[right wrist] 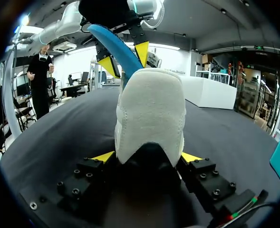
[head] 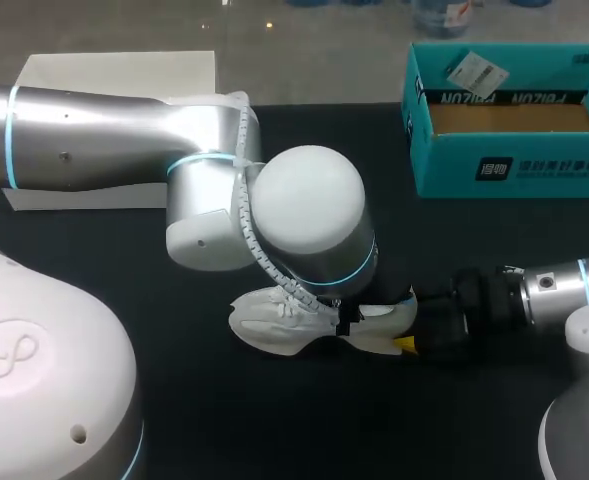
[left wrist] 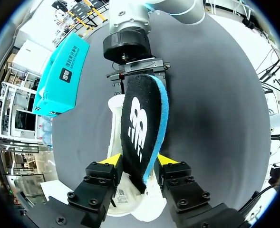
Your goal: Take the shoe out of the shoebox, open the shoe tongue, remove and reinsert the insole, then place the shoe into the shoebox
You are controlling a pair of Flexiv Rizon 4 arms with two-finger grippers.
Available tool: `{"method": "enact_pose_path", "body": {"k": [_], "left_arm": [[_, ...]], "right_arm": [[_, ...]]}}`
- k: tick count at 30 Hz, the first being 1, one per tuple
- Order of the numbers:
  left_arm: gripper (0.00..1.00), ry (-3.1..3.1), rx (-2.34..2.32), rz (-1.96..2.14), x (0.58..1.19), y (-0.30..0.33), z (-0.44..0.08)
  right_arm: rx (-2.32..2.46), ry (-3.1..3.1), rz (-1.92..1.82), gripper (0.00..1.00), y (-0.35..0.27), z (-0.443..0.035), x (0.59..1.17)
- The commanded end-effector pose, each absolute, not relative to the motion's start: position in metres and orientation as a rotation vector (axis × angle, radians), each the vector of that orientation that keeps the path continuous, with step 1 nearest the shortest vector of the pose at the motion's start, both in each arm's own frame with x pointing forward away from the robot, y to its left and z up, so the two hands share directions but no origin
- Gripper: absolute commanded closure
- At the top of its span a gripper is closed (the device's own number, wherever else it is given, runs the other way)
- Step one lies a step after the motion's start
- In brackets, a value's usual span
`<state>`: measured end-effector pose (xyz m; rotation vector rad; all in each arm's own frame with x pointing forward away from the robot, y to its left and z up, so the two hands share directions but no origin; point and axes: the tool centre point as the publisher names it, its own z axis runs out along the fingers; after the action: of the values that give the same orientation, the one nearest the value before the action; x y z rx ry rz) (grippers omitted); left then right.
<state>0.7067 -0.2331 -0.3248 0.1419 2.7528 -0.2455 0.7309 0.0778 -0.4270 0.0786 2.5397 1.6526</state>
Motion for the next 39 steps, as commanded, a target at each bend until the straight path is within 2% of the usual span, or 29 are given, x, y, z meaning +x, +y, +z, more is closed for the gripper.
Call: {"method": "enact_pose_path", "body": {"k": [1, 3, 15, 20, 30, 39], "left_arm": [[0.70, 2.756, 0.129, -0.224, 0.711, -0.243, -0.335], [1.00, 2.764, 0.122, -0.226, 0.712, -0.244, -0.337], [1.00, 2.773, 0.109, -0.299, 0.705, -0.239, -0.318], [1.00, 2.835, 0.006, -0.395, 0.704, -0.240, -0.295], [1.00, 2.978, -0.217, -0.848, 0.719, -0.239, -0.183], [1.00, 3.065, -0.281, -1.234, 0.726, -0.226, -0.112]], "right_arm": [[0.080, 2.545, 1.646, 1.00, 0.081, -0.434, 0.731], [0.080, 2.545, 1.646, 1.00, 0.081, -0.434, 0.731], [0.080, 2.545, 1.646, 1.00, 0.081, -0.434, 0.731], [0.080, 2.545, 1.646, 1.00, 0.081, -0.434, 0.731], [0.080, 2.545, 1.646, 1.00, 0.081, -0.434, 0.731], [0.080, 2.545, 1.646, 1.00, 0.081, -0.434, 0.731]]}}
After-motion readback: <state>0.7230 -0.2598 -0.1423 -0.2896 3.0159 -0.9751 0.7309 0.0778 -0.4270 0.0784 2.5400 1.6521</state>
